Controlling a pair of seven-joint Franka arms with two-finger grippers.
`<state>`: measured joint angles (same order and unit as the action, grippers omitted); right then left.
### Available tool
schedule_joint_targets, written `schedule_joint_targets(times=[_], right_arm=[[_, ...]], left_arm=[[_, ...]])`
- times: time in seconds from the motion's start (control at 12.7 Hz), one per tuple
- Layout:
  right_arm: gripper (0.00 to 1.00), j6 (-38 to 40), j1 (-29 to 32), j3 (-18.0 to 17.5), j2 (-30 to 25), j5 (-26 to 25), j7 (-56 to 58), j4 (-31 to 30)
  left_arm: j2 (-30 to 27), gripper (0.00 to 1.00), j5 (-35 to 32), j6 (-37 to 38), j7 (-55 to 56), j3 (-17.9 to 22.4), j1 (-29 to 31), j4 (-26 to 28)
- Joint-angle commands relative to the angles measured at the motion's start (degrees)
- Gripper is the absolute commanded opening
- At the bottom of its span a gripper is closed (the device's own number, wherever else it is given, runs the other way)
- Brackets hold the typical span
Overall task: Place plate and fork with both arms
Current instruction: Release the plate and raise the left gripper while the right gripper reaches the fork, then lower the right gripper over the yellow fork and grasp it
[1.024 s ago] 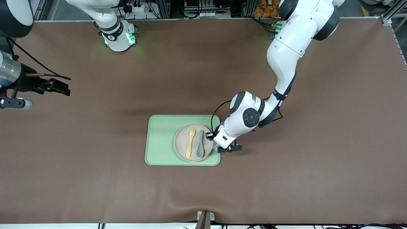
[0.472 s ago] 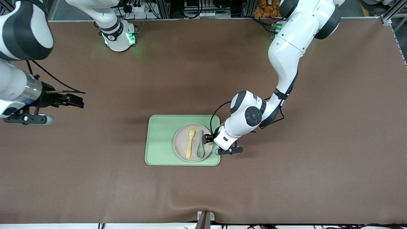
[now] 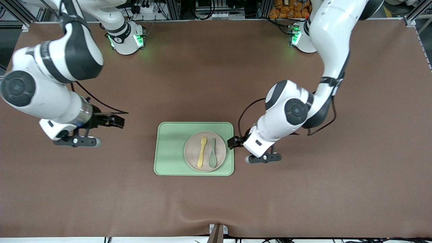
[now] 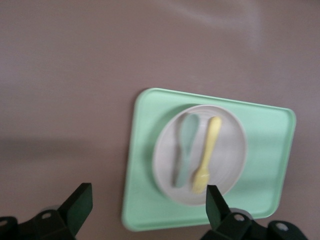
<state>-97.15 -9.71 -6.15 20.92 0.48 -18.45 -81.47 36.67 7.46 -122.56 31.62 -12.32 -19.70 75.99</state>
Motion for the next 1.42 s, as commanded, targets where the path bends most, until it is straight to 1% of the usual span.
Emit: schedule_joint_targets(times=[0.0, 0.16, 0.31, 0.39, 0.55, 0.63, 0.79, 0.94, 1.02, 1.1, 1.18, 1.26, 1.34], right_arm=[[1.00, 0.5, -5.5, 0.4, 6.9, -0.7, -6.2, 7.6], [1.00, -1.0, -7.4, 0.4, 11.0, -0.6, -7.8, 10.8], [1.00, -3.6, -9.4, 0.4, 14.0, -0.6, -9.8, 12.3], [0.99, -5.3, -10.4, 0.4, 15.4, -0.7, -12.3, 12.3], [0.96, -10.8, -13.0, 0.5, 18.3, -0.8, -16.7, 12.3], [0.92, -12.5, -14.2, 0.7, 19.6, -0.9, -17.8, 12.3], [0.75, -14.7, -16.1, 0.9, 22.0, -1.3, -20.2, 12.3], [0.69, -17.7, -19.0, 1.2, 25.7, -4.5, -24.9, 13.4], [0.69, -18.1, -20.0, 1.4, 28.4, -5.2, -26.4, 15.4], [0.71, -18.7, -21.5, 1.7, 31.2, -5.4, -28.3, 18.1], [0.71, -20.0, -22.8, 2.7, 33.9, -5.9, -30.4, 20.1], [0.71, -21.2, -24.0, 3.9, 35.1, -6.0, -30.9, 20.6], [0.70, -22.1, -24.3, 4.3, 35.9, -6.0, -30.9, 20.6]], left_arm=[[-6.1, 1.00, -5.0, 7.1, 0.5, -0.1, 2.5, 1.7], [-9.7, 1.00, -6.1, 11.6, 0.0, -0.1, 4.6, 1.7], [-12.5, 1.00, -6.1, 16.2, -0.5, -0.1, 7.0, 1.7], [-13.8, 1.00, -6.2, 18.6, -0.9, -0.1, 8.8, 1.8], [-16.4, 1.00, -6.2, 22.6, -5.1, -0.1, 11.2, 1.8], [-17.4, 1.00, -6.1, 24.2, -6.1, -0.1, 12.2, 1.8], [-19.2, 1.00, -6.2, 27.2, -7.2, -0.2, 13.8, 1.8], [-20.7, 1.00, -6.2, 28.9, -7.5, -0.2, 15.9, 1.9], [-21.3, 1.00, -6.2, 30.2, -7.5, -0.1, 16.6, 1.9], [-22.0, 1.00, -6.2, 30.7, -7.4, -0.1, 17.6, 1.9], [-22.9, 1.00, -6.2, 31.1, -7.4, -0.1, 17.9, 2.0], [-23.4, 1.00, -6.2, 32.0, -7.4, -0.1, 18.5, 1.9], [-23.8, 1.00, -6.2, 32.7, -7.5, -0.2, 19.4, 1.9]])
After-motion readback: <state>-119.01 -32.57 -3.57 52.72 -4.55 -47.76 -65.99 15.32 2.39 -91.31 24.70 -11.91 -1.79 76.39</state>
